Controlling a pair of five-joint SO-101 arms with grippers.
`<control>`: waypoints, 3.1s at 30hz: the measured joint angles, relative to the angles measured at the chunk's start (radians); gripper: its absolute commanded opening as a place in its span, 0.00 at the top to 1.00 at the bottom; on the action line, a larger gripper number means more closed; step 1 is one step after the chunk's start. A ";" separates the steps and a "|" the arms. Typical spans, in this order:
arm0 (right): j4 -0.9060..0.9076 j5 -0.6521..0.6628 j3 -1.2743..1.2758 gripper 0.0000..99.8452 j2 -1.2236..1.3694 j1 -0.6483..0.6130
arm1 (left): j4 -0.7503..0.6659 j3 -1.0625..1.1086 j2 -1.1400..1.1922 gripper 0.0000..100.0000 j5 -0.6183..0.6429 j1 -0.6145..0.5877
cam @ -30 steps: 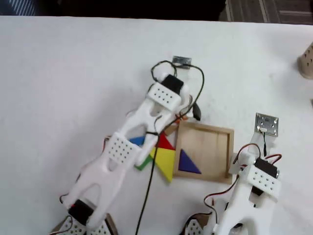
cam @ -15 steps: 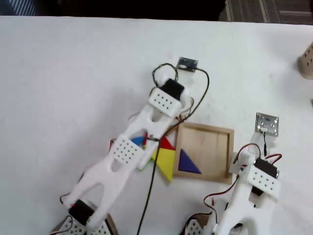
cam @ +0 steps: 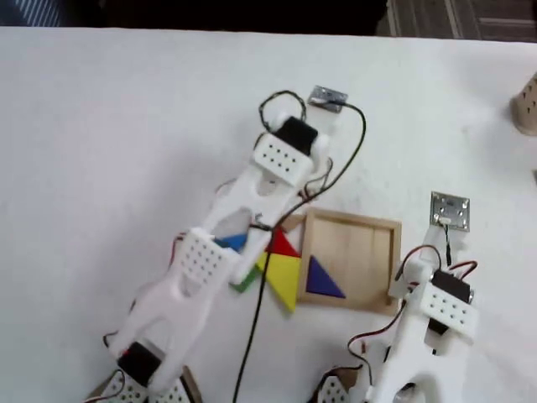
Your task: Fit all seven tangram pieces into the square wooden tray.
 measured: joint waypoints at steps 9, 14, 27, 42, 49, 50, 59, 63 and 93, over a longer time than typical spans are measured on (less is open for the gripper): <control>0.000 0.000 0.000 0.89 0.000 0.000 | -0.092 0.327 -0.238 0.86 0.023 -0.002; 0.000 0.000 0.000 0.89 0.000 -0.014 | -0.187 0.330 -0.238 0.81 0.098 -0.002; 0.000 0.000 0.003 0.89 0.000 -0.018 | -0.404 0.341 -0.161 0.81 0.255 -0.069; 0.000 0.000 0.012 0.89 0.000 -0.018 | -0.437 0.341 -0.055 0.81 0.298 -0.072; 0.000 0.037 0.012 0.89 0.000 -0.018 | -0.483 0.315 -0.044 0.81 0.293 -0.064; 0.000 0.040 0.012 0.89 0.000 -0.018 | -0.485 0.302 -0.044 0.81 0.319 -0.058; 0.000 0.051 0.012 0.89 0.000 -0.018 | -0.489 0.161 0.058 0.81 0.468 -0.054; 0.000 0.051 0.012 0.89 0.000 -0.018 | -0.485 0.087 0.101 0.81 0.496 -0.052; 0.000 0.078 0.025 0.89 -0.002 -0.018 | -0.396 0.006 0.129 0.81 0.514 -0.109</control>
